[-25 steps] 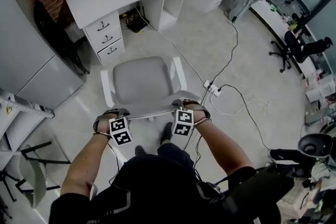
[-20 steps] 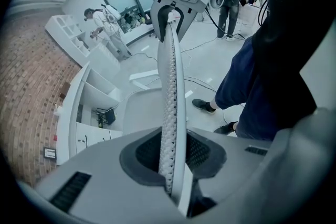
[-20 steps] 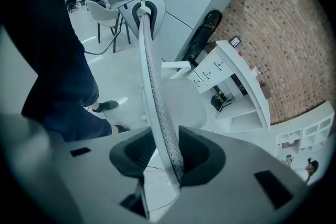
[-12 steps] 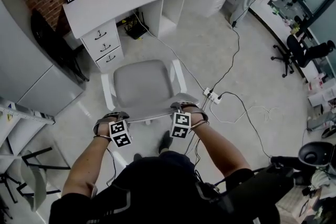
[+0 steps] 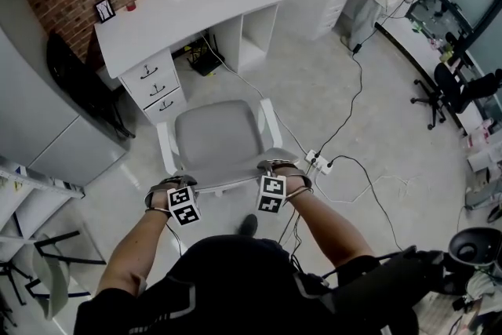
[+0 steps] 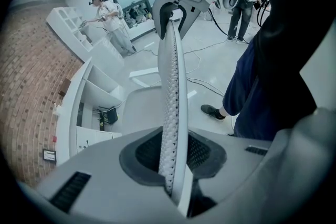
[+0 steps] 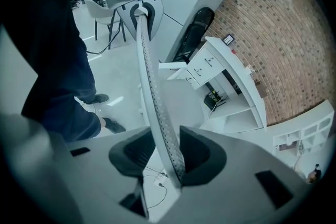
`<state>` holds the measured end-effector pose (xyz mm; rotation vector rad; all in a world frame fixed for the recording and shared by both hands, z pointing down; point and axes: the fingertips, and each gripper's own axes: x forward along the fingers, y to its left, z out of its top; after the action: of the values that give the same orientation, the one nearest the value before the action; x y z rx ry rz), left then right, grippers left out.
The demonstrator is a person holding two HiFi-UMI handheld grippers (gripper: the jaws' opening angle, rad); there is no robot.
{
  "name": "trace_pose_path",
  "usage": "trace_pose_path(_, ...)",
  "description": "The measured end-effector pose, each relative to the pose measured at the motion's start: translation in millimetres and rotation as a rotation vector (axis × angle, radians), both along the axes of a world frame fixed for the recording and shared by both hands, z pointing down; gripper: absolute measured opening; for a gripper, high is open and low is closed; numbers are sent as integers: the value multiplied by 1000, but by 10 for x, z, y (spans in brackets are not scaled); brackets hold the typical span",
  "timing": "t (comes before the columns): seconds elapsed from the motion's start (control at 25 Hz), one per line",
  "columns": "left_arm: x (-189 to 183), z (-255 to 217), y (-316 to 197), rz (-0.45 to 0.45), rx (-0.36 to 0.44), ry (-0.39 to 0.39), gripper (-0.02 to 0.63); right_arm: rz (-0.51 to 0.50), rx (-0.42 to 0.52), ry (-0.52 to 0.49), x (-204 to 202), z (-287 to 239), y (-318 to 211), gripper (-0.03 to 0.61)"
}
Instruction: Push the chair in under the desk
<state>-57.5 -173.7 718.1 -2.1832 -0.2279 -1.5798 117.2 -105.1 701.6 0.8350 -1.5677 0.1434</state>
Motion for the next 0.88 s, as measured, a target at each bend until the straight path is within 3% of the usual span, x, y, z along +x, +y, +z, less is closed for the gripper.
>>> trace_pose_path(0.88, 1070, 39, -280, -92, -2, -41, 77, -64, 72, 8, 1140, -11, -434, 169)
